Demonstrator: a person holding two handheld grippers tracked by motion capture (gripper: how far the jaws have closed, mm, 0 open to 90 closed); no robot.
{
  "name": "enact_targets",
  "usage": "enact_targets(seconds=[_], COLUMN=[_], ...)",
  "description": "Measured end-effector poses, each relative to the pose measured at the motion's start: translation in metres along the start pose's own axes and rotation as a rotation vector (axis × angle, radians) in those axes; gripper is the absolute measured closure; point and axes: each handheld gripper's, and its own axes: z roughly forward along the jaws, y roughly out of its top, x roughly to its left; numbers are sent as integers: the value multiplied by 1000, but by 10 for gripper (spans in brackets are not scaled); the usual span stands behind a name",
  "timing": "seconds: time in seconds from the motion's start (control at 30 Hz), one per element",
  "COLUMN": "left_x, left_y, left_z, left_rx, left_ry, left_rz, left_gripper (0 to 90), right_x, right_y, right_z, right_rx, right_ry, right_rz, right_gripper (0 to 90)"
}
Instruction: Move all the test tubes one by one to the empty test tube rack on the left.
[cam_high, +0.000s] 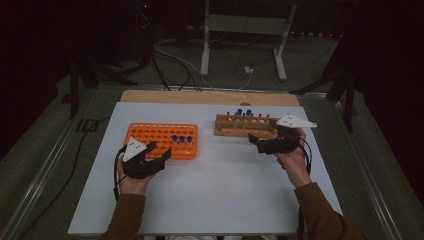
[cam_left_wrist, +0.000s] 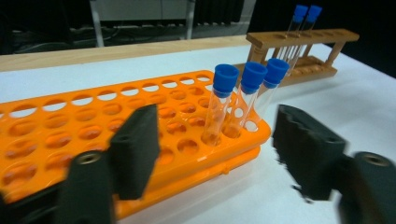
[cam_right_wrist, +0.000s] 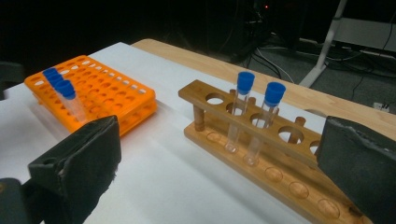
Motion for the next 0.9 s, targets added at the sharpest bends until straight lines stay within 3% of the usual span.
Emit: enact_targets(seconds=[0.33, 0.43, 0.67, 0.9], left_x=[-4, -2, 0, -1], left_y=[-5, -4, -9, -11], left_z=[-12, -15, -13, -13], left_rx=[-24, -37, -33, -38], left_ry=[65, 87, 95, 101], left_rz=[-20, -25, -15, -21], left_gripper=[8, 6, 6, 7], right_x=[-2, -4, -9, -23], right_y=[14, 15, 18, 20], right_z=[13, 17, 31, 44], right_rx=[5, 7, 21, 19], right_ry=[-19, -26, -39, -67], right_rz=[-11, -2, -18, 20], right_gripper=[2, 2, 2, 45])
